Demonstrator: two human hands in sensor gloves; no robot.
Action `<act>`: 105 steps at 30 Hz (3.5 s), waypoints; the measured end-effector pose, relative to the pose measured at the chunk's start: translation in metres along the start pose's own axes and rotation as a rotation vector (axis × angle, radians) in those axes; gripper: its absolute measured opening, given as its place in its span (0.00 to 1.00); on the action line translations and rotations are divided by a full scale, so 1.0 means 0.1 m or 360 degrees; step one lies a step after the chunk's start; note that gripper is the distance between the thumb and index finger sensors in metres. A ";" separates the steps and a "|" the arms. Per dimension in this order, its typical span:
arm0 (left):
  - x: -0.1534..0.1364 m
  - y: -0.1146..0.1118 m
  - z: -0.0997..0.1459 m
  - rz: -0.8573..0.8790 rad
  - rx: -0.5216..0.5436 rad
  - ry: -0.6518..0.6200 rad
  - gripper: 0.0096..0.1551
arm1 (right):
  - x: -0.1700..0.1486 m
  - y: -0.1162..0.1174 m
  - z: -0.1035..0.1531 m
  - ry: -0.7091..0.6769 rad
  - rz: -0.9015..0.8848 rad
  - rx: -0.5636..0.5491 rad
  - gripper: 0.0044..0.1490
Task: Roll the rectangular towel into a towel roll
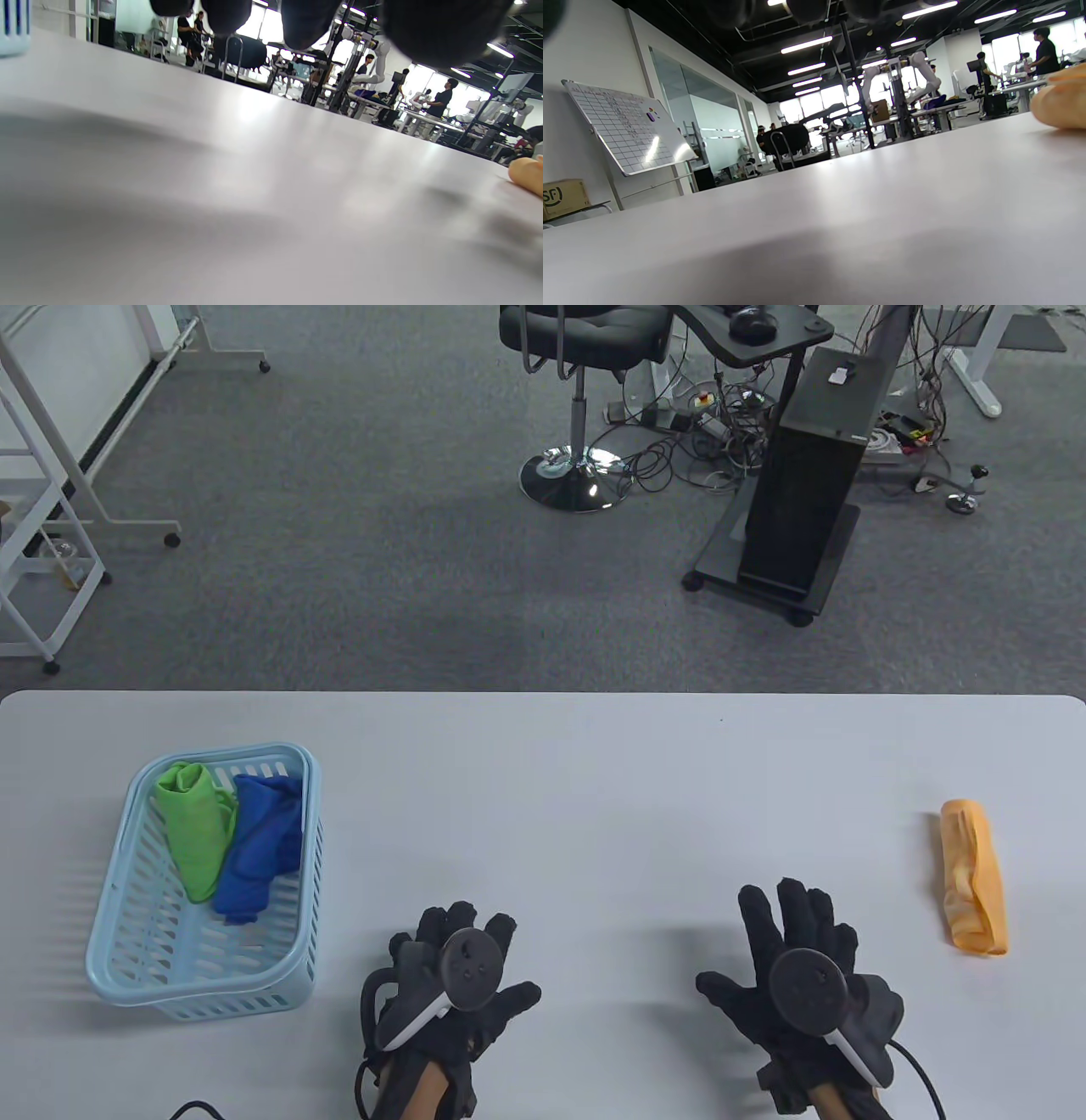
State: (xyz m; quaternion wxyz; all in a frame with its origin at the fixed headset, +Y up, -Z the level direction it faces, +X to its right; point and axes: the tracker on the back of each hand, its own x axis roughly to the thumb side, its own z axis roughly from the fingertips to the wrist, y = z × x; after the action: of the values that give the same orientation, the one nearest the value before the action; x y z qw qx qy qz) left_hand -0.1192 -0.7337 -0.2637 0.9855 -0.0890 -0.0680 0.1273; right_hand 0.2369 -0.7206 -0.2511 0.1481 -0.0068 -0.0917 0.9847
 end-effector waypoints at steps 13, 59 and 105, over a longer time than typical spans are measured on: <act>-0.33 1.65 -0.13 0.0054 0.0484 0.0397 0.45 | 0.04 0.15 -0.02 -0.0044 0.0035 0.0185 0.65; -2.07 1.25 -1.11 -0.0332 -0.0140 0.1168 0.21 | -0.25 0.38 -0.12 0.0157 0.0214 0.0565 0.65; -0.14 -0.07 0.09 0.1283 0.0217 0.0314 0.25 | 0.37 0.28 0.07 -0.0303 -0.0250 0.0519 0.58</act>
State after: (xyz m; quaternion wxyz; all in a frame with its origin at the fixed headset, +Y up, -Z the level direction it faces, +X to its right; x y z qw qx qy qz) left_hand -0.1323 -0.7424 -0.2554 0.8623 -0.0548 0.0755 0.4978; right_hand 0.1929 -0.7370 -0.2491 0.2142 0.1177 0.0552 0.9681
